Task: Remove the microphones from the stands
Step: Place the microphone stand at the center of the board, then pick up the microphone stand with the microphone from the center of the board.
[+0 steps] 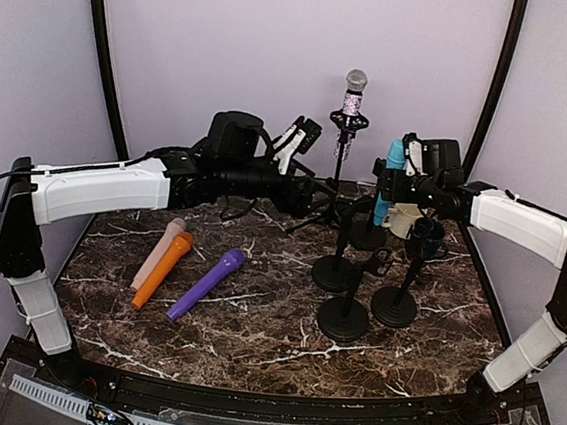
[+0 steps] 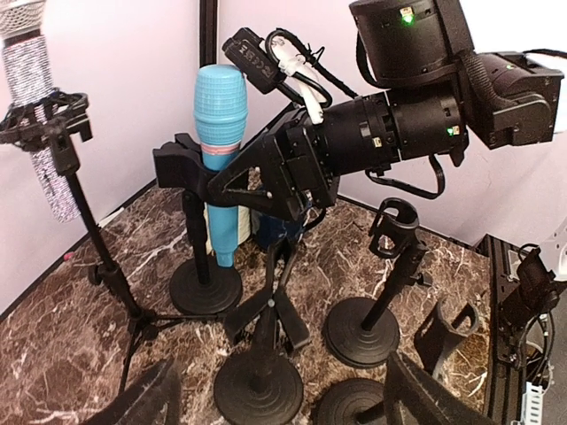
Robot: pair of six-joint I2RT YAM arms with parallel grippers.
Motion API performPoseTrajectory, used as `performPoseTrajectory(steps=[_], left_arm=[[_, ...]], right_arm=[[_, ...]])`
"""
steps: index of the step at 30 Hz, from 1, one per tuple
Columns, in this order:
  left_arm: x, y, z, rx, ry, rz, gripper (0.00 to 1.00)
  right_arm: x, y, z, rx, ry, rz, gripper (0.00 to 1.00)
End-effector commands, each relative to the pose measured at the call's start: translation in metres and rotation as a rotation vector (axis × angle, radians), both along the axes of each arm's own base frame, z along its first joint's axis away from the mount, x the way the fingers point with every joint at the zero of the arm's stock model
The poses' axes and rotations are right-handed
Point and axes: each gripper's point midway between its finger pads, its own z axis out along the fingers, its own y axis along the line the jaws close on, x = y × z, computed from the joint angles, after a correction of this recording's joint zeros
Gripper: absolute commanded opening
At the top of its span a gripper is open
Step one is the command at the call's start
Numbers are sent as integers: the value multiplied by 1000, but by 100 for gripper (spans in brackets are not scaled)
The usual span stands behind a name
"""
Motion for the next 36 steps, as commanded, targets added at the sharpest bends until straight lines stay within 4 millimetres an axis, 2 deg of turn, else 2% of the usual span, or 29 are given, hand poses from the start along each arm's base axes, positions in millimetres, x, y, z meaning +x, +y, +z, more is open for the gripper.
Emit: performPoseTrajectory(steps=[1, 4, 5, 6, 7, 9, 11, 15, 19, 26, 30, 33, 36], left_arm=[[-3, 39, 7, -46, 69, 99, 81], [-12, 64, -7, -34, 110, 143, 81], [-14, 71, -19, -18, 131, 160, 81], [-17, 79, -13, -28, 124, 173, 81], [-19, 85, -24, -12, 143, 187, 81], [-25, 98, -22, -16, 149, 210, 81], [-29, 108, -27, -9, 166, 234, 81], [-37, 125, -33, -14, 189, 273, 81], [-42, 138, -35, -24, 198, 309, 81], [-50, 154, -40, -13, 221, 350, 81], [-53, 161, -38, -15, 220, 363, 81], [-56, 164, -40, -17, 225, 365, 81], [-56, 168, -38, -20, 220, 380, 81]], right_arm=[[16, 2, 26, 1, -126, 6, 71], [19, 3, 24, -13, -149, 18, 68], [20, 3, 23, -20, -152, 19, 68], [21, 3, 22, -25, -154, 21, 66], [21, 4, 22, -29, -159, 25, 65], [22, 6, 19, -36, -156, 35, 64], [23, 7, 16, -42, -144, 44, 71], [23, 9, 6, -45, -126, 51, 78], [24, 9, 1, -35, -125, 47, 79], [28, 6, -4, -43, -114, 22, 63], [25, 4, -3, -46, -118, 15, 61], [24, 3, -4, -49, -119, 12, 48], [23, 3, 8, -38, -144, 16, 35]])
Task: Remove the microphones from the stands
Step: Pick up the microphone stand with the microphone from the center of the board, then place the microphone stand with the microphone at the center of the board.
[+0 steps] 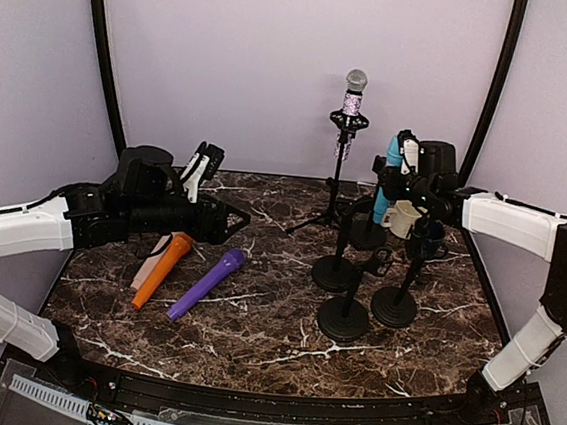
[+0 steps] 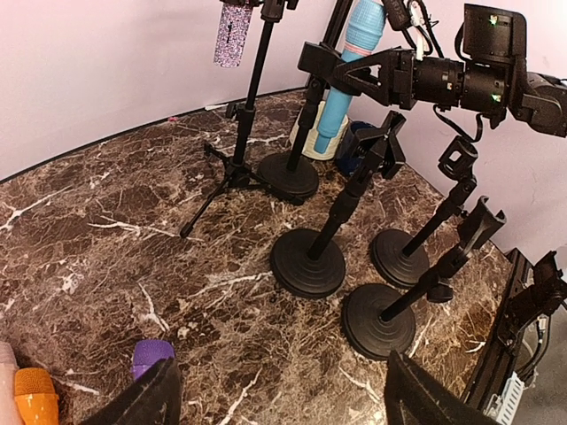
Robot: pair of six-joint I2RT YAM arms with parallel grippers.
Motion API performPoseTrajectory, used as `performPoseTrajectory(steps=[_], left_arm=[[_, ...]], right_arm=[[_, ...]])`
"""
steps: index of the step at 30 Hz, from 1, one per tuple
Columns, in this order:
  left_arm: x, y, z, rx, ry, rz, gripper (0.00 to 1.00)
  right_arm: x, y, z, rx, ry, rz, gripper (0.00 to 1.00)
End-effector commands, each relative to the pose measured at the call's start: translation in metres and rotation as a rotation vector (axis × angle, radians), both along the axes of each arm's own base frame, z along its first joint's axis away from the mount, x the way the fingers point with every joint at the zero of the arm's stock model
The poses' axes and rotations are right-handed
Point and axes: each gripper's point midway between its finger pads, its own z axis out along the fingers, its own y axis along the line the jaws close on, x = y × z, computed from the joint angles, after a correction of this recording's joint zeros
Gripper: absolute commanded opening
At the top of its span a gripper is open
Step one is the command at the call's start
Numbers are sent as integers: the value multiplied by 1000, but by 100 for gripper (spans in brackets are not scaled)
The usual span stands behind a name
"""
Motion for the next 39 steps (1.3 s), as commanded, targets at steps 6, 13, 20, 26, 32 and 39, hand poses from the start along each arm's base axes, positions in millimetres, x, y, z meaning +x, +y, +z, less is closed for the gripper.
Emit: performPoseTrajectory(steps=[6, 13, 20, 26, 32, 39], left_arm=[[-3, 20, 2, -1, 0, 64, 81], [-10, 29, 0, -12, 6, 74, 81], [-18, 38, -3, -19, 31, 76, 81], [-25, 41, 1, -41, 41, 49, 81], [-25, 52, 2, -88, 76, 43, 84], [-29, 56, 10, -86, 65, 35, 84]], right_arm=[[-2, 1, 58, 54, -110, 14, 16], [-8, 0, 116, 86, -195, 24, 6], [-36, -13, 173, 118, -279, 19, 0], [-77, -17, 235, 162, -355, 86, 0], [-119, -4, 280, 187, -414, 152, 0], [-165, 43, 330, 346, -424, 400, 0]])
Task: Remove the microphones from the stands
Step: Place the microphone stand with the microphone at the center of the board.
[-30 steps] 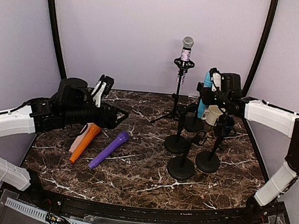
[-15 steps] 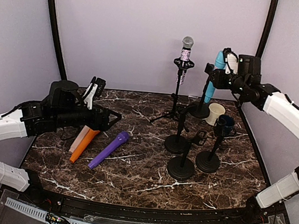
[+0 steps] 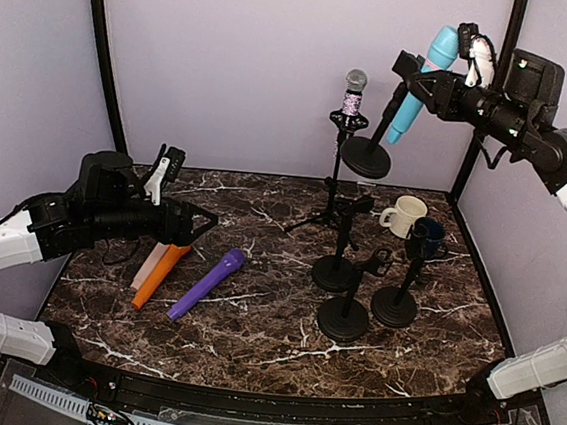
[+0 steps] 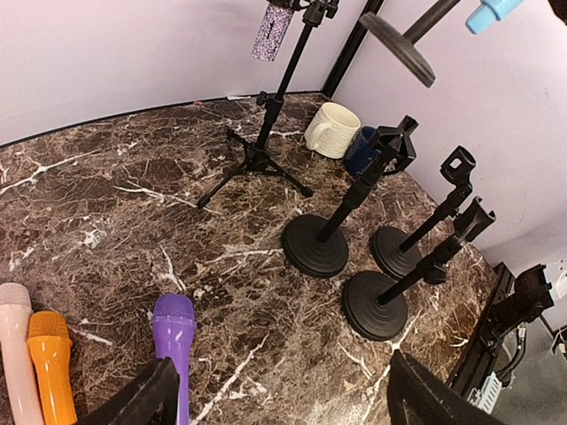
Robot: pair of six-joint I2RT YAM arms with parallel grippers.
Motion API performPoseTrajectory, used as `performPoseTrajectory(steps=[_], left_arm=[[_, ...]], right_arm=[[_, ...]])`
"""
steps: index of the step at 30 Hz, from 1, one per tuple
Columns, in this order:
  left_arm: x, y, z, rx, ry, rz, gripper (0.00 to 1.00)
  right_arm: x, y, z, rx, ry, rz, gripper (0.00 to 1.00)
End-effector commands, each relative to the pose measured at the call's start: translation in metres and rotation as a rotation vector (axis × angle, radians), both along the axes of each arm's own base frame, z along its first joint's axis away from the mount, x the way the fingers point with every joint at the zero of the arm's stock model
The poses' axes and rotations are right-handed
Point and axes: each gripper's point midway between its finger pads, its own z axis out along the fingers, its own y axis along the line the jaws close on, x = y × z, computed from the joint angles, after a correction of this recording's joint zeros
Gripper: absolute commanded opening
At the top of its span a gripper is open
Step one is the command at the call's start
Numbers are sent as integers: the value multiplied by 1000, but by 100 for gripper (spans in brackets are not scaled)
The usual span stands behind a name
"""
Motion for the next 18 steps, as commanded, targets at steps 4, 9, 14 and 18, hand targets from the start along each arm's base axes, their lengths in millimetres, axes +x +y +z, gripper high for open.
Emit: performPoseTrajectory(steps=[4, 9, 14, 18], left_arm=[[-11, 9, 13, -30, -7, -4, 84], [-15, 14, 15, -15, -3, -12, 84], [-30, 12, 27, -18, -58, -101, 84], [-47, 17, 43, -16, -170, -168, 84]], right_arm=[[-66, 71, 51, 170, -79, 373, 0], [-105, 129, 12, 110, -12, 538, 0], [-134, 172, -46, -33, 37, 623, 0], [-150, 197, -97, -124, 64, 666, 0]])
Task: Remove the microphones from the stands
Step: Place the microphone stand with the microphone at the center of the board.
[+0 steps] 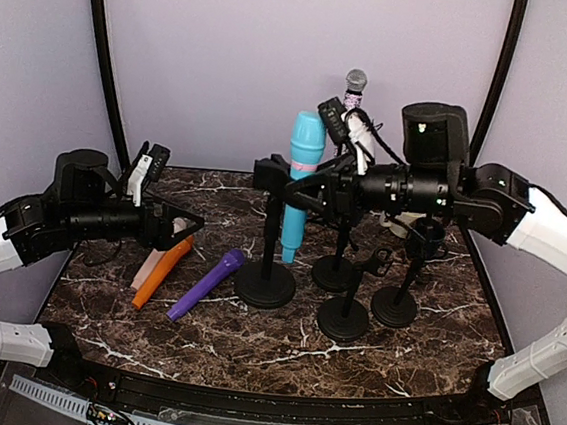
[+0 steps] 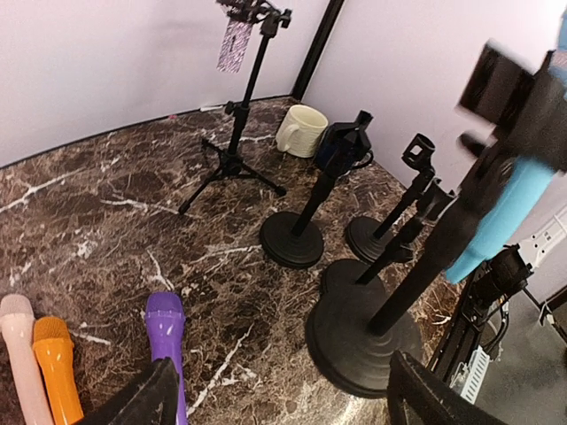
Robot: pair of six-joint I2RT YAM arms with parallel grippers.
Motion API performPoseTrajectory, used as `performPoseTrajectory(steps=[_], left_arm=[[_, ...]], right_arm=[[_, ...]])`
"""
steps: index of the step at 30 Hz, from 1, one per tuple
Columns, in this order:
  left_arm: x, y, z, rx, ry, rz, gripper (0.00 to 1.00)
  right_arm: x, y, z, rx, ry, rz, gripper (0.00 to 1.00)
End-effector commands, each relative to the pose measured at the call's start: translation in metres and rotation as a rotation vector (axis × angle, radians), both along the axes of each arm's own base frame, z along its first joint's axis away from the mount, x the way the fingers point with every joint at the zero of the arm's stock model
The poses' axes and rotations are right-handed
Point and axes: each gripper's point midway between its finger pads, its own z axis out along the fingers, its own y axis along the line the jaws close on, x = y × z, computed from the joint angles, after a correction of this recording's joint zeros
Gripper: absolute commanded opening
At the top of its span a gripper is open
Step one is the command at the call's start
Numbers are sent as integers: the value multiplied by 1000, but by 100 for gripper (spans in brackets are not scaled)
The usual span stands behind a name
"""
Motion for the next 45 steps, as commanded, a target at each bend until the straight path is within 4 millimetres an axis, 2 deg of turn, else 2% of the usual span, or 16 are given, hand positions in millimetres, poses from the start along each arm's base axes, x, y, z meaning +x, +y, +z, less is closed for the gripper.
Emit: performPoseTrajectory(steps=[1, 4, 9, 12, 17, 23, 25, 27, 32, 33, 38, 40, 45], left_arm=[[-24, 7, 31, -23, -157, -97, 84], [-31, 10, 33, -14, -201, -118, 84], [-32, 18, 11, 67, -234, -116, 84], [-35, 17, 1, 77, -236, -136, 84], [-31, 17, -13, 95, -237, -129, 83], [-28, 10, -26, 115, -231, -156, 83], [-28, 7, -28, 113, -229, -172, 83], [-28, 3, -28, 107, -229, -188, 83], [-24, -4, -26, 86, -242, -201, 82], [-24, -5, -25, 80, -247, -204, 82], [-20, -16, -14, 58, -274, -238, 82], [-16, -20, -10, 53, -280, -242, 82], [9, -25, 2, 98, -358, -187, 83]], right_arm=[[-10, 20, -6, 45, -123, 27, 0], [-15, 31, -28, 38, -136, 52, 0], [-5, 42, -59, 28, -182, 25, 0], [-9, 50, -69, 16, -193, 66, 0], [-15, 50, -73, 55, -230, 75, 0], [-15, 51, -98, 5, -210, 81, 11], [-15, 49, -105, -6, -197, 78, 19], [-13, 45, -109, -12, -189, 57, 32], [-4, 23, -106, 12, -172, -58, 72], [-3, 19, -104, 17, -166, -75, 76], [-8, 5, -96, 38, -129, -106, 85], [-11, 0, -86, 52, -105, -119, 88], [-19, -12, -59, 104, -52, -225, 91]])
